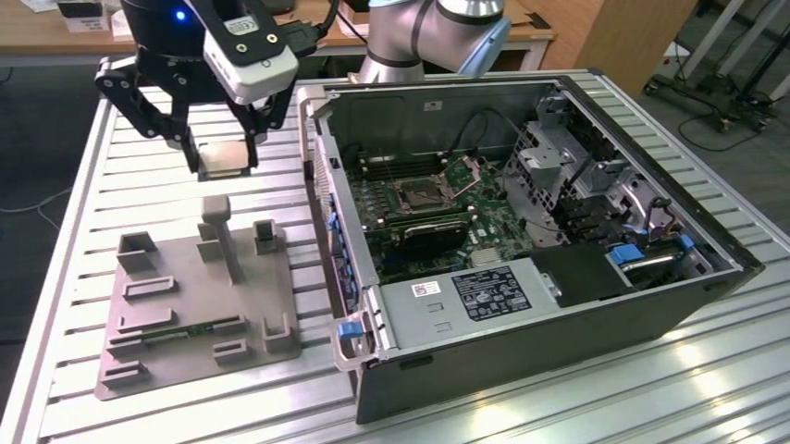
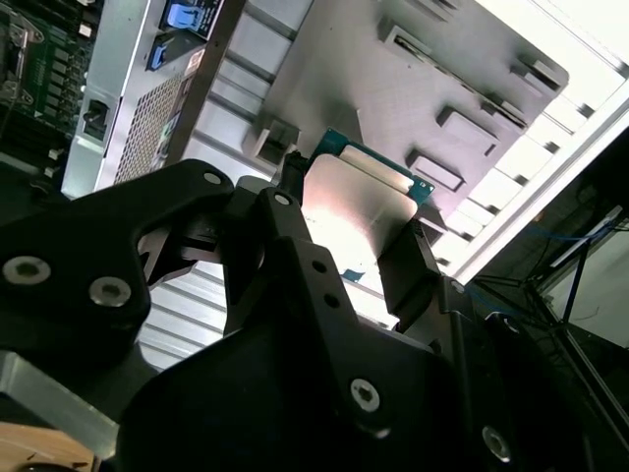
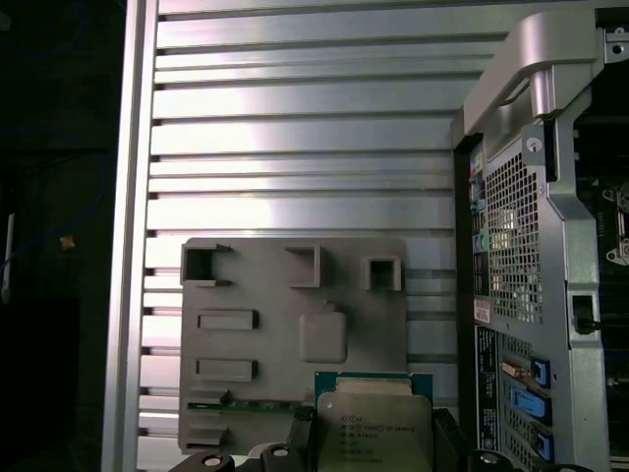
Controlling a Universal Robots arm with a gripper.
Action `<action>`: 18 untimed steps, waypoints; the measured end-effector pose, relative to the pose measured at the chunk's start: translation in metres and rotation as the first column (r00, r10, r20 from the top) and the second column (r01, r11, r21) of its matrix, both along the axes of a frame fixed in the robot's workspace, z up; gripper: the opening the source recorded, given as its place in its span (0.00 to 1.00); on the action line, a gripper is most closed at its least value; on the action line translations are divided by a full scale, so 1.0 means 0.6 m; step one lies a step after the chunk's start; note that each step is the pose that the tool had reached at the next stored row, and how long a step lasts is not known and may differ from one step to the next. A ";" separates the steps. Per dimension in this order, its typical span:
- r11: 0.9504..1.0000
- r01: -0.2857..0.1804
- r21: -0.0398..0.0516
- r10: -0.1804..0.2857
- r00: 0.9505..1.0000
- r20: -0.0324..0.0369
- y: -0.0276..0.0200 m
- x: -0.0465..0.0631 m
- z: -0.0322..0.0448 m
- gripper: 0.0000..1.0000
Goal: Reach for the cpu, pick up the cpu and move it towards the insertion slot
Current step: 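Pick up the cpu and move it towards the insertion slot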
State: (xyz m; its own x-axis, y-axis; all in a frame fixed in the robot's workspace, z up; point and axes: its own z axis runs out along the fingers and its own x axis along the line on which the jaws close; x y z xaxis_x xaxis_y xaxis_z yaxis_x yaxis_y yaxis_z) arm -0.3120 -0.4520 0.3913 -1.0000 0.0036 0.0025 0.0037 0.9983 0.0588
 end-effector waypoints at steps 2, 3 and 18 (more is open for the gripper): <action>1.000 0.000 0.000 0.000 1.000 0.000 0.0000 0.001 0.000 0.55; 1.000 0.000 0.000 0.000 1.000 0.000 0.0000 0.002 0.000 0.55; 1.000 0.000 0.000 0.000 1.000 0.000 0.0000 0.012 0.000 0.55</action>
